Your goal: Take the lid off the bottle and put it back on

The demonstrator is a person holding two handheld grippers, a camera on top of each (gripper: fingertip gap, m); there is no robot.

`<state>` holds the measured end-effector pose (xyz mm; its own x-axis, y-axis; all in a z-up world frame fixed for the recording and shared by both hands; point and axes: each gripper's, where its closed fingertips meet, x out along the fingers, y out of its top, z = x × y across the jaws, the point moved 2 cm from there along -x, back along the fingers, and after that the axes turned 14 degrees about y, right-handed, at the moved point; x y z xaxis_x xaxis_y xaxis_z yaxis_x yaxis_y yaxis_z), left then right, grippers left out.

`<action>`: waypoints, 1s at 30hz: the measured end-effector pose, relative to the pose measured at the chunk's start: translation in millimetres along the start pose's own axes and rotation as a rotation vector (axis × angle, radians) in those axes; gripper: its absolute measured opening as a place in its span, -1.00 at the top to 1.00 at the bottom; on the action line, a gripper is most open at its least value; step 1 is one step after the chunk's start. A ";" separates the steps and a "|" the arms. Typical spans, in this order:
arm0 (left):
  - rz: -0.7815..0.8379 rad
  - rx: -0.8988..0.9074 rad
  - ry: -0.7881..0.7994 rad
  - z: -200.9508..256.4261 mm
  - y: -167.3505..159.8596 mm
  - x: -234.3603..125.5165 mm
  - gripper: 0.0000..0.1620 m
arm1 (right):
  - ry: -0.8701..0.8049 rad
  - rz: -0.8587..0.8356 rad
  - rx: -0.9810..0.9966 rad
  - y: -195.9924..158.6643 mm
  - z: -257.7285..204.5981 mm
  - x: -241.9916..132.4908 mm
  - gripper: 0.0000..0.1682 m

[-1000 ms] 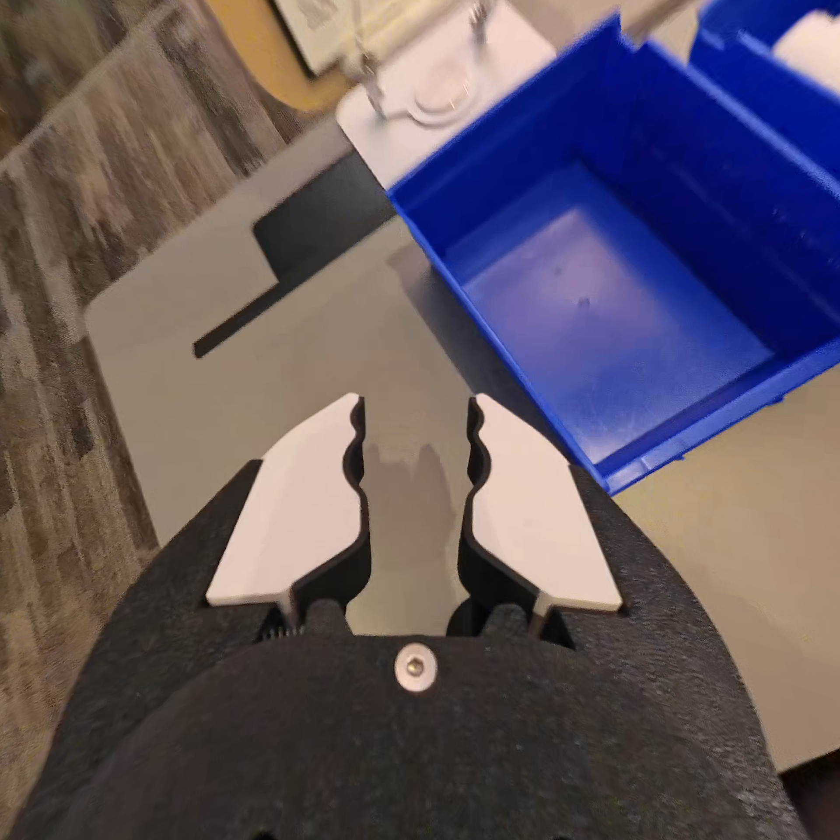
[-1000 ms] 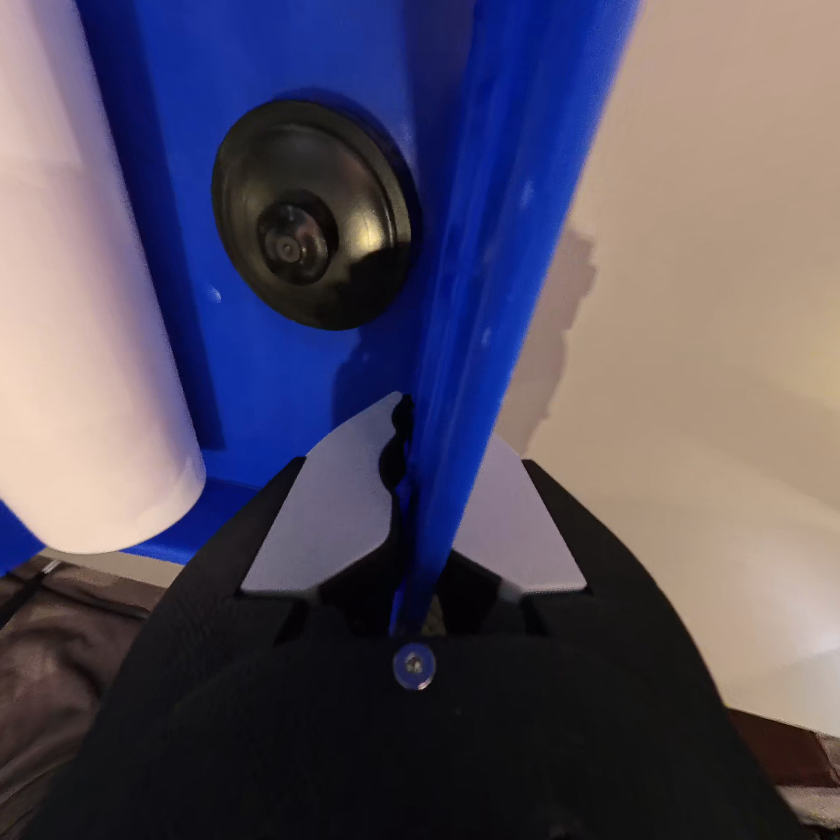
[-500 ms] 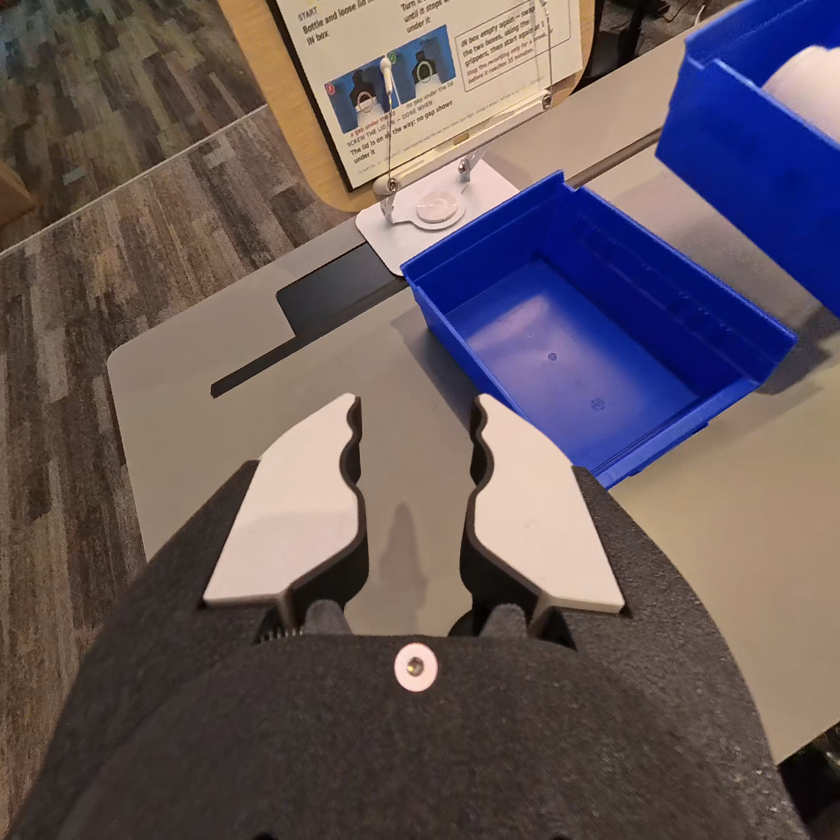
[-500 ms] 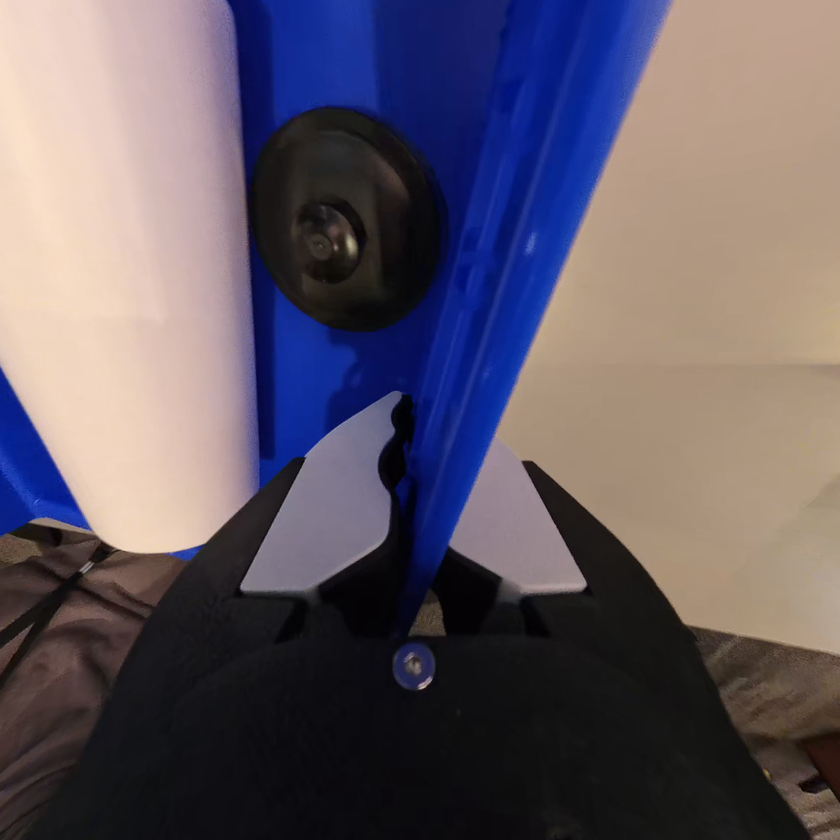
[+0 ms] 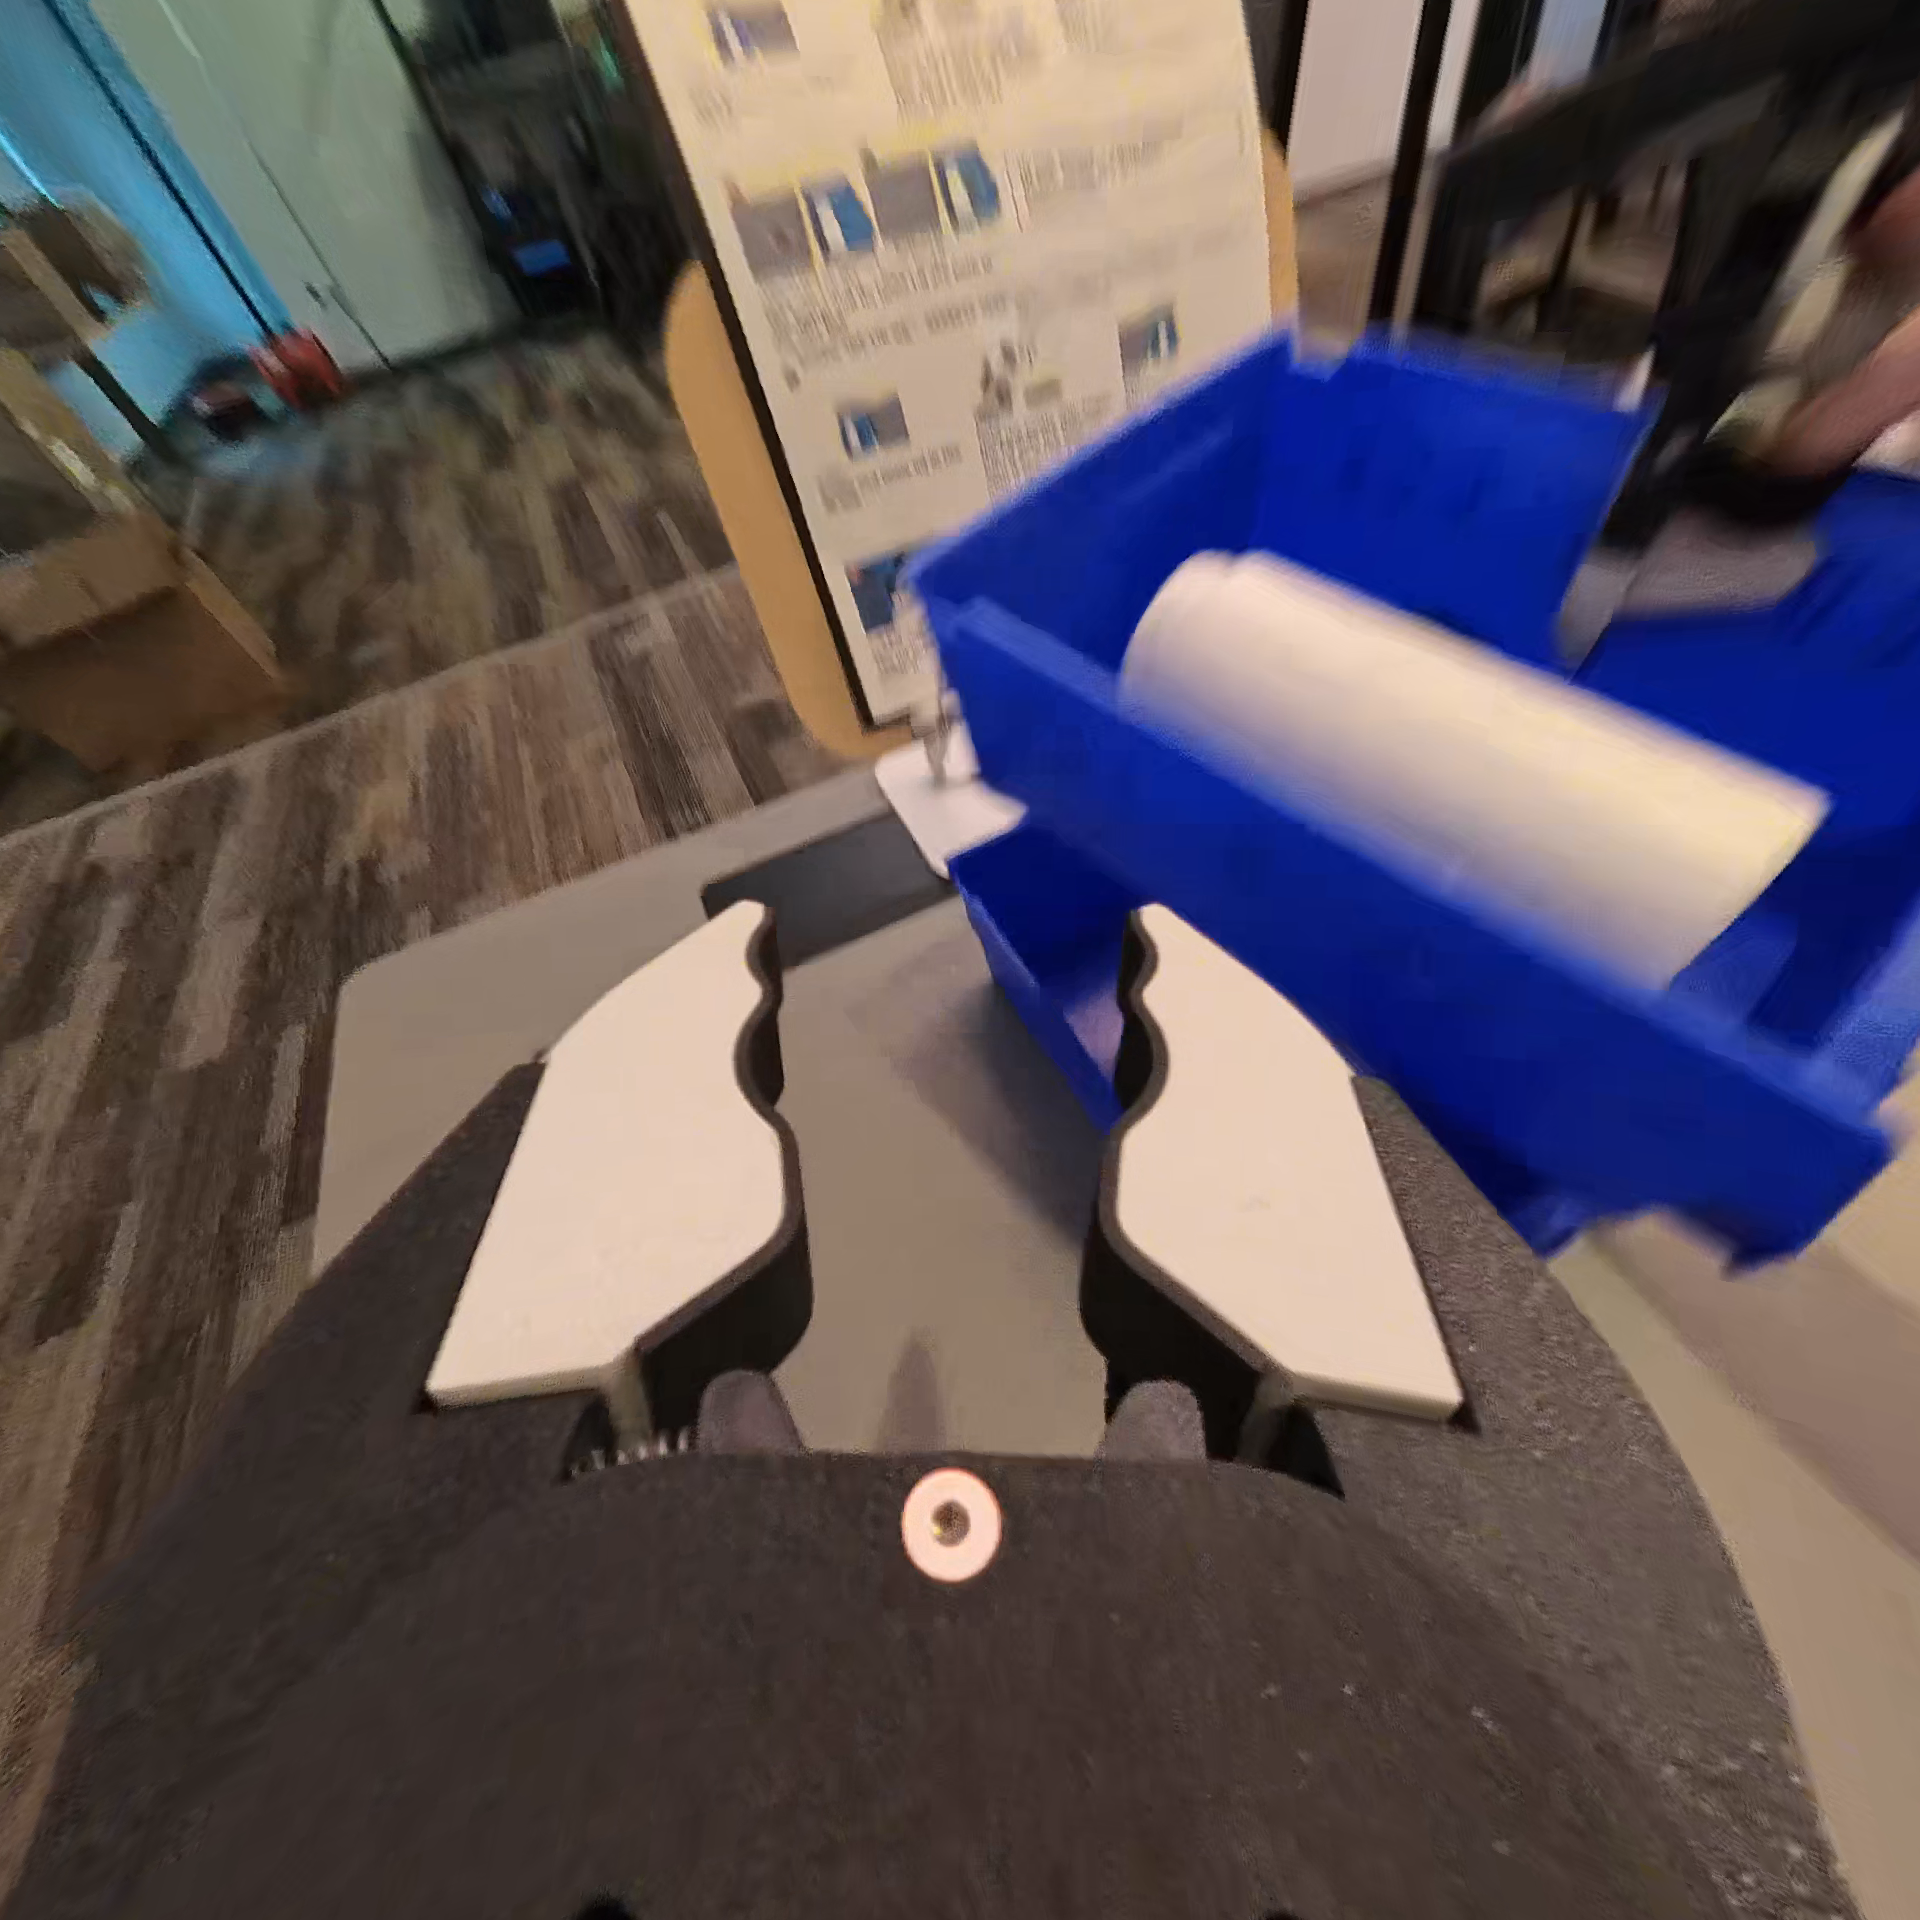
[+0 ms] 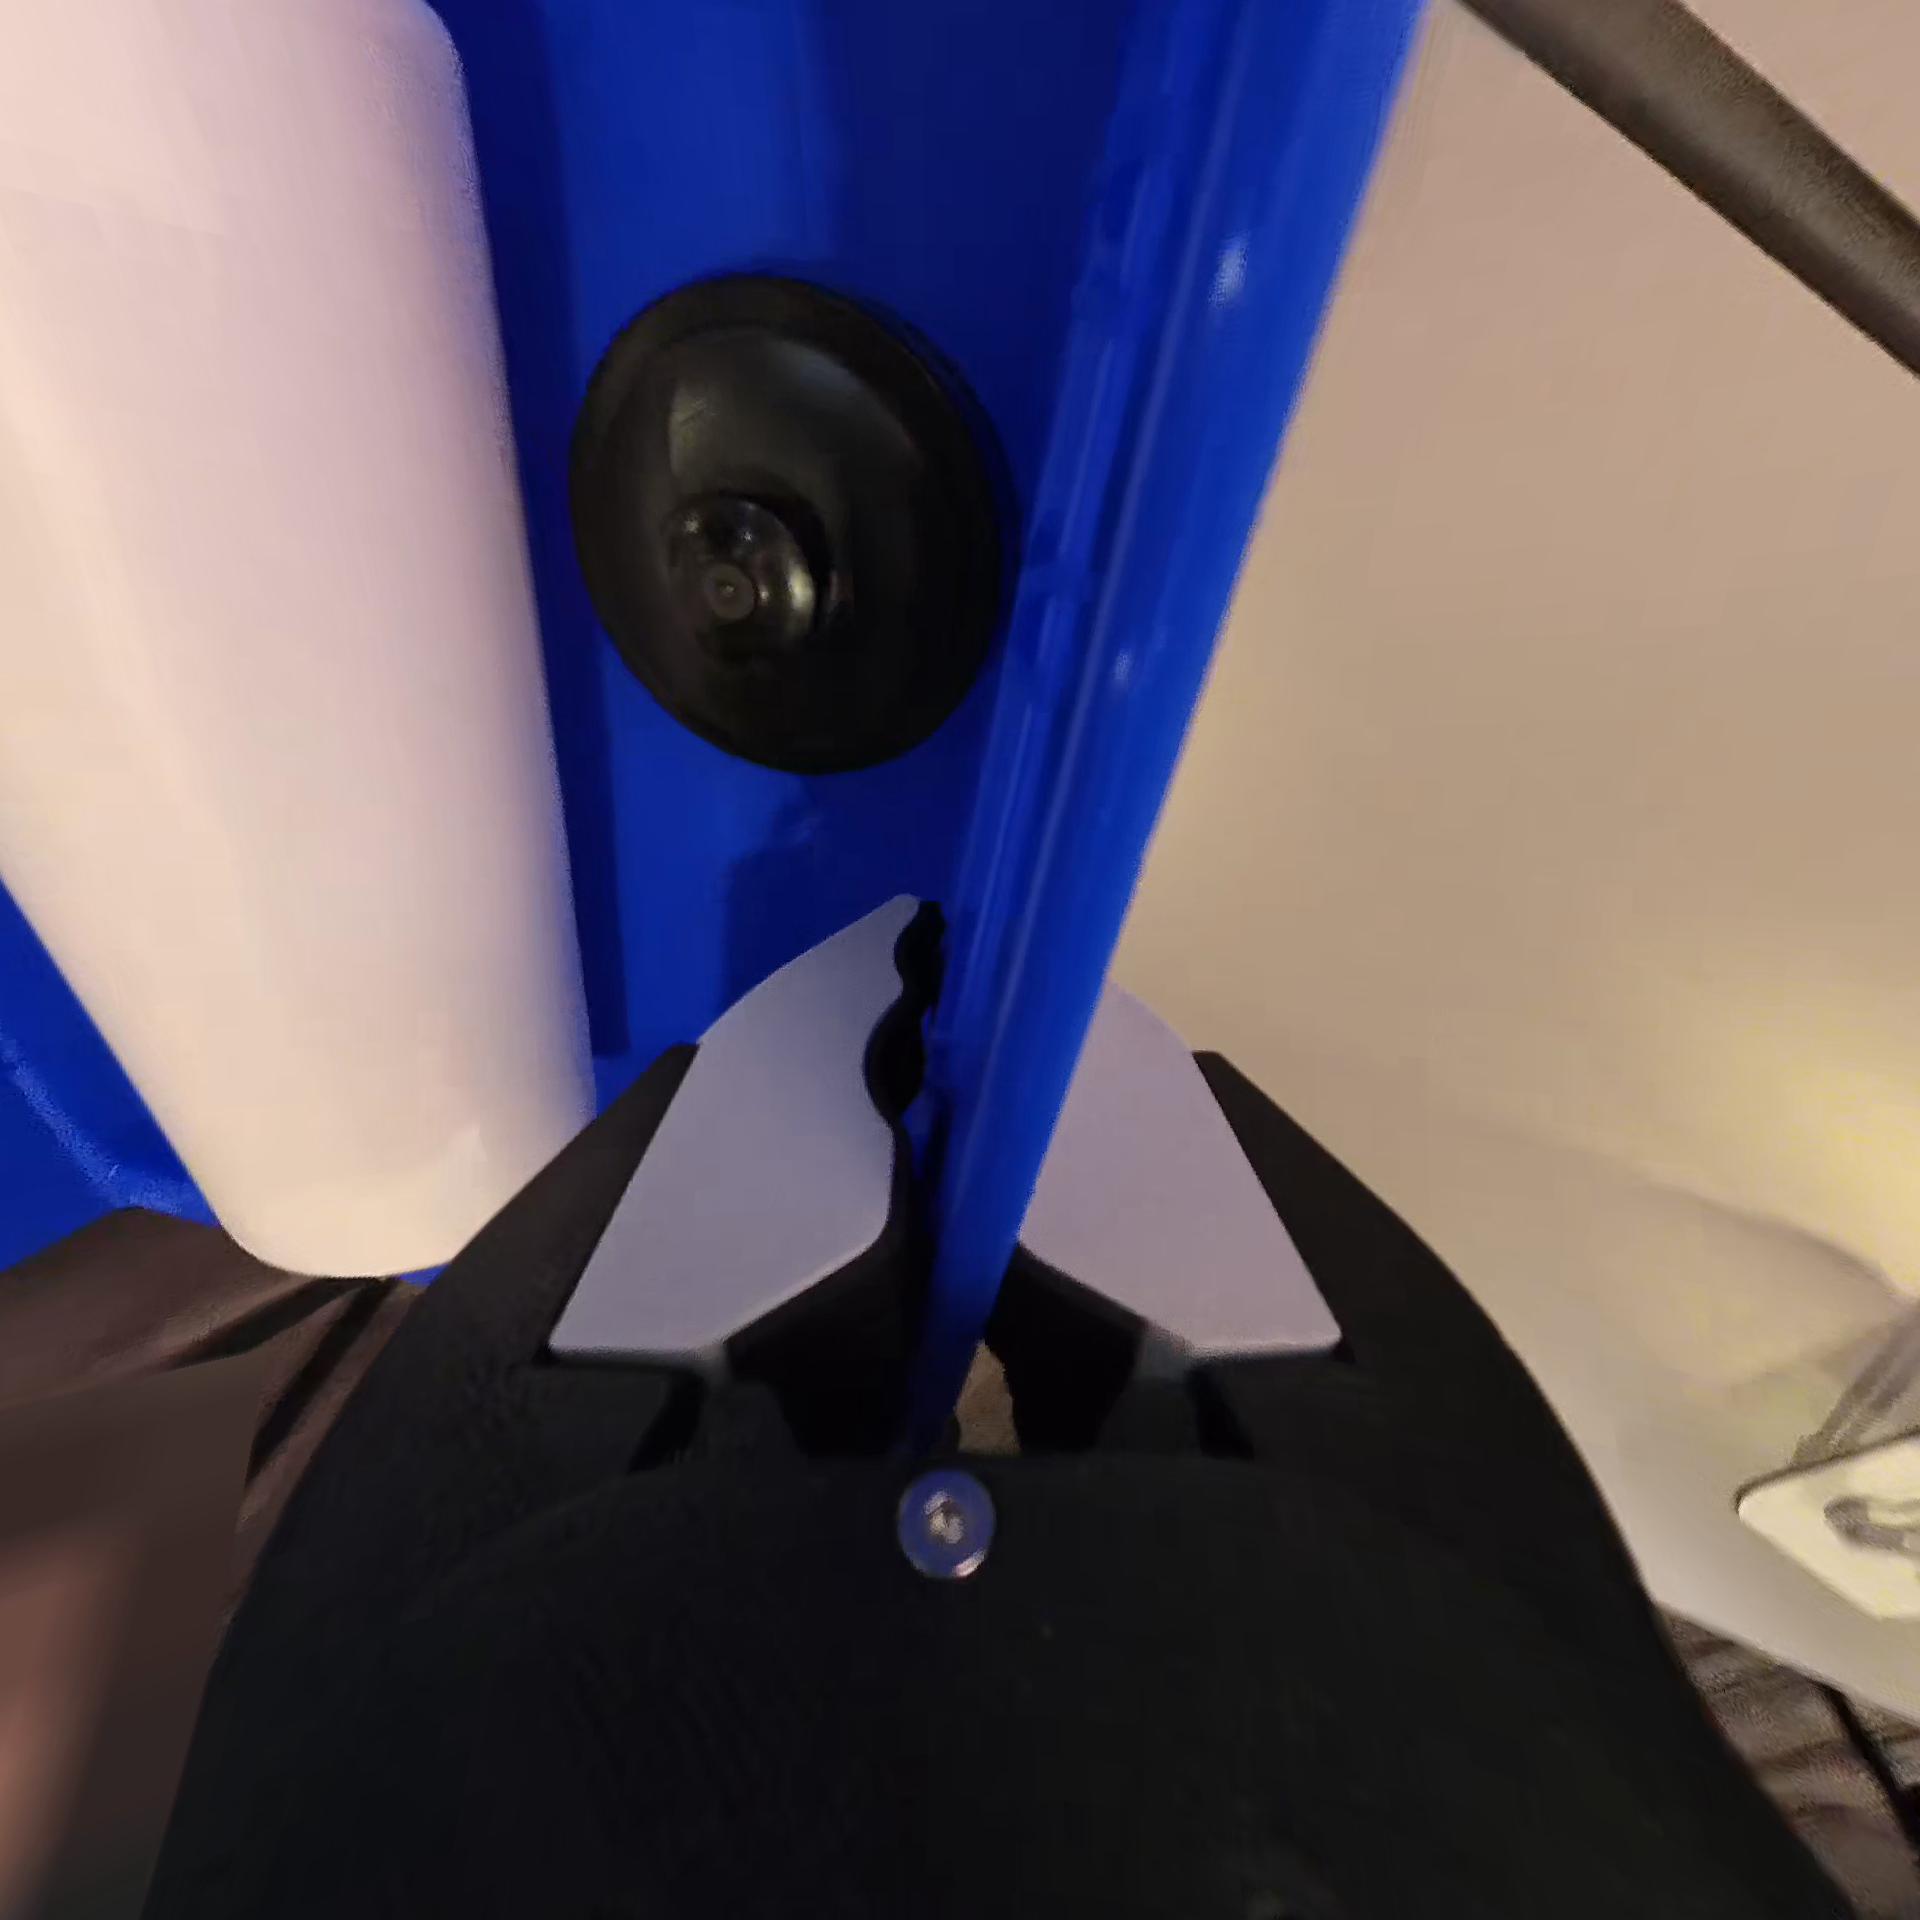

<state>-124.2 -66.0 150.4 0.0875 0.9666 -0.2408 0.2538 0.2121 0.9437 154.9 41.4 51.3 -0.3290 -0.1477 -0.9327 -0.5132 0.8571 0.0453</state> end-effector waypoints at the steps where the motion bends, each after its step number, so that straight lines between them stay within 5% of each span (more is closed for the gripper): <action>1: 0.058 -0.031 0.020 -3.0 6.7 -5.5 0.29 | 0.011 -0.016 -0.033 13.7 -15.4 13.4 0.93; 4: 0.169 -0.070 0.043 -5.8 19.1 -19.3 0.48 | 0.035 -0.068 -0.124 50.7 -62.3 52.9 0.92; 16: 0.113 -0.002 -0.006 13.8 11.9 -18.6 0.36 | 0.120 -0.198 -0.346 140.5 -210.3 167.7 0.92; 25: 0.076 0.055 -0.060 33.2 6.9 -13.4 0.35 | 0.158 -0.268 -0.272 149.1 -206.6 255.2 0.91; 30: 0.061 0.060 -0.068 33.7 4.5 -9.6 0.36 | 0.138 -0.197 -0.279 155.9 -198.0 268.8 0.91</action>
<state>-91.4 -79.2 149.3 0.1694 0.9649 -0.2006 0.3031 0.1427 0.9422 -170.5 37.7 -121.5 -0.2967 -0.3777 -0.8771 -0.7672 0.6411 -0.0165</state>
